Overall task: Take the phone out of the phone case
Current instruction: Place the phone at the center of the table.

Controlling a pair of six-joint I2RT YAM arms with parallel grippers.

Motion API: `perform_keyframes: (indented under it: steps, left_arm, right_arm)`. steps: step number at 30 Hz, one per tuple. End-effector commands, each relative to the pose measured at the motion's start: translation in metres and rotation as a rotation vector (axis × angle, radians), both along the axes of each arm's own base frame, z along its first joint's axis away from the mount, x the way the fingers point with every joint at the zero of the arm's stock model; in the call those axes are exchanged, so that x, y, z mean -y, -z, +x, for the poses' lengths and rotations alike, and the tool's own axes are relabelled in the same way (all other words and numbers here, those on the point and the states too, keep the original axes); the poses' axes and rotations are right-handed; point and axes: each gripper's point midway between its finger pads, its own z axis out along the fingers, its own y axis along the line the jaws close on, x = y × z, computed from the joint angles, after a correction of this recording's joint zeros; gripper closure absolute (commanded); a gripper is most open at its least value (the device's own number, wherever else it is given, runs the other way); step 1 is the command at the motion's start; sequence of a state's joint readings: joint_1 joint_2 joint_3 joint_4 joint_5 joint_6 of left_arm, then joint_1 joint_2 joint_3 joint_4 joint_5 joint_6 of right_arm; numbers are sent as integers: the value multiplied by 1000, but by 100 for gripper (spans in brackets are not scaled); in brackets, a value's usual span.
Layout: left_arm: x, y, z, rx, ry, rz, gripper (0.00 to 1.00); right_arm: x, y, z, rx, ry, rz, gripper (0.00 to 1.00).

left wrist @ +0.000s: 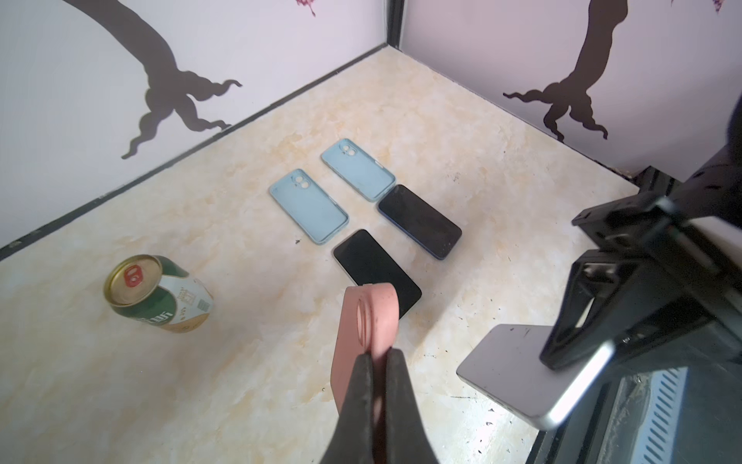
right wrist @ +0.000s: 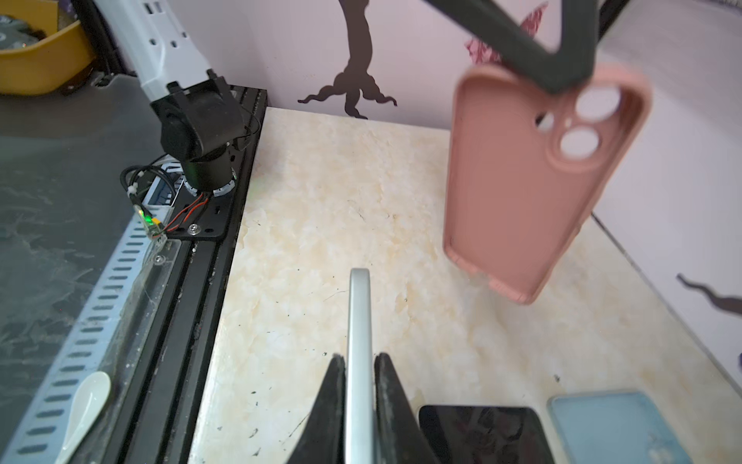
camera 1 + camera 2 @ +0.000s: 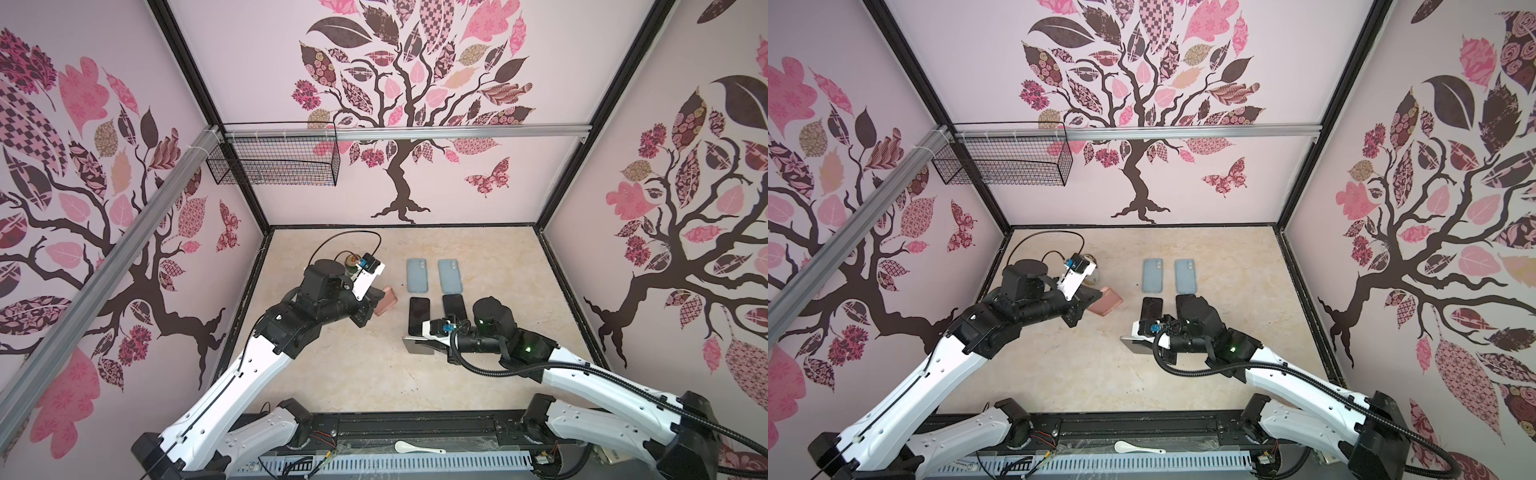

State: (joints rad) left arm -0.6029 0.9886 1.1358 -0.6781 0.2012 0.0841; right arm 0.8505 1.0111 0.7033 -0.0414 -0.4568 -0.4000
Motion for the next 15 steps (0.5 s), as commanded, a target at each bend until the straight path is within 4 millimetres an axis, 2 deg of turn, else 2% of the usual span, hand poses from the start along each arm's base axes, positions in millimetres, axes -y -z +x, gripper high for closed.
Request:
perform_keyframes:
  steps: [1, 7, 9, 11, 13, 15]
  left_arm:
    - [-15, 18, -4, -39, -49, 23, 100]
    - [-23, 25, -10, -54, -77, 15, 100]
    - [-25, 27, -11, -55, -85, 12, 100]
    - [-26, 28, -11, -55, -95, 10, 100]
    - [-28, 30, -10, -55, -106, 14, 100]
    - [-31, 32, -10, -57, -116, 23, 100]
  right_arm:
    - [-9, -31, 22, -169, 152, 78, 100]
    - [-12, -7, 53, -401, 345, -45, 100]
    - [-13, 3, 57, -481, 381, -80, 100]
    - [-13, 11, 71, -544, 482, -92, 100]
    - [-11, 15, 87, -591, 598, -76, 100]
    - [-6, 13, 93, -661, 695, -63, 100]
